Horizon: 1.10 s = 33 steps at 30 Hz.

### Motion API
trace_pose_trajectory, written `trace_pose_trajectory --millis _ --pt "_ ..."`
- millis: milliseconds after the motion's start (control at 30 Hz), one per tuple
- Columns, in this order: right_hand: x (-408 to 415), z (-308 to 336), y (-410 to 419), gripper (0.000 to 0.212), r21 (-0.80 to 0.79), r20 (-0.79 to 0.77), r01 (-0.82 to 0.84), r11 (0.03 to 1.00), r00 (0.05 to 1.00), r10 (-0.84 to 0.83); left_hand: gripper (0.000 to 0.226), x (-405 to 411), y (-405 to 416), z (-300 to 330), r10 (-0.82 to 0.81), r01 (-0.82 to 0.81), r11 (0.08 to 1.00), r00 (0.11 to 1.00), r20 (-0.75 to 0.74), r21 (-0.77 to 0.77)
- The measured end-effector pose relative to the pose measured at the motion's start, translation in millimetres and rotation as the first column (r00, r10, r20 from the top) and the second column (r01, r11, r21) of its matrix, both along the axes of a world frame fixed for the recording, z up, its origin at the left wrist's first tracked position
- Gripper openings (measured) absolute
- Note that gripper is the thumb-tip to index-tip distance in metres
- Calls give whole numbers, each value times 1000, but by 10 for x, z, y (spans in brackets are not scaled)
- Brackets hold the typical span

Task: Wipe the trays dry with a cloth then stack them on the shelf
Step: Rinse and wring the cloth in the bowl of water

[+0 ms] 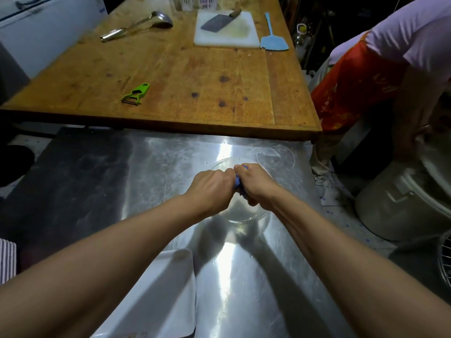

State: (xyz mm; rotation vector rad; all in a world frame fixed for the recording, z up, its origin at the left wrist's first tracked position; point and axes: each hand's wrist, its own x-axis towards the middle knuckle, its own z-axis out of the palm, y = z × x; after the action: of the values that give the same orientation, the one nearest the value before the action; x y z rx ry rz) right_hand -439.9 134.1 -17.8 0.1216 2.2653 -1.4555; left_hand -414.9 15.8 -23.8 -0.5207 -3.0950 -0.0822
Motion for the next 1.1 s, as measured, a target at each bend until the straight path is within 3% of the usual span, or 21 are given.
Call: trace_pose_trajectory --millis 333,633,900,1000,1100 --pt "-112 -90 -44 24 75 174 118 990 976 -130 16 -93 34 -135 -54 45 988 997 -56 -145" --pt "-123 -80 -40 28 12 242 210 978 948 -207 16 -139 53 -143 -70 55 984 994 -84 -172" --pt "-100 -12 39 31 -171 242 117 978 967 -74 11 -116 -16 -98 51 -60 995 993 -110 -78" --pt "-70 1 110 34 -225 245 54 973 969 2 12 -90 -34 -57 6 -13 996 997 -77 -91" --pt "-41 5 150 24 -139 138 -26 990 989 46 2 -70 -52 31 -81 81 993 997 -3 -89"
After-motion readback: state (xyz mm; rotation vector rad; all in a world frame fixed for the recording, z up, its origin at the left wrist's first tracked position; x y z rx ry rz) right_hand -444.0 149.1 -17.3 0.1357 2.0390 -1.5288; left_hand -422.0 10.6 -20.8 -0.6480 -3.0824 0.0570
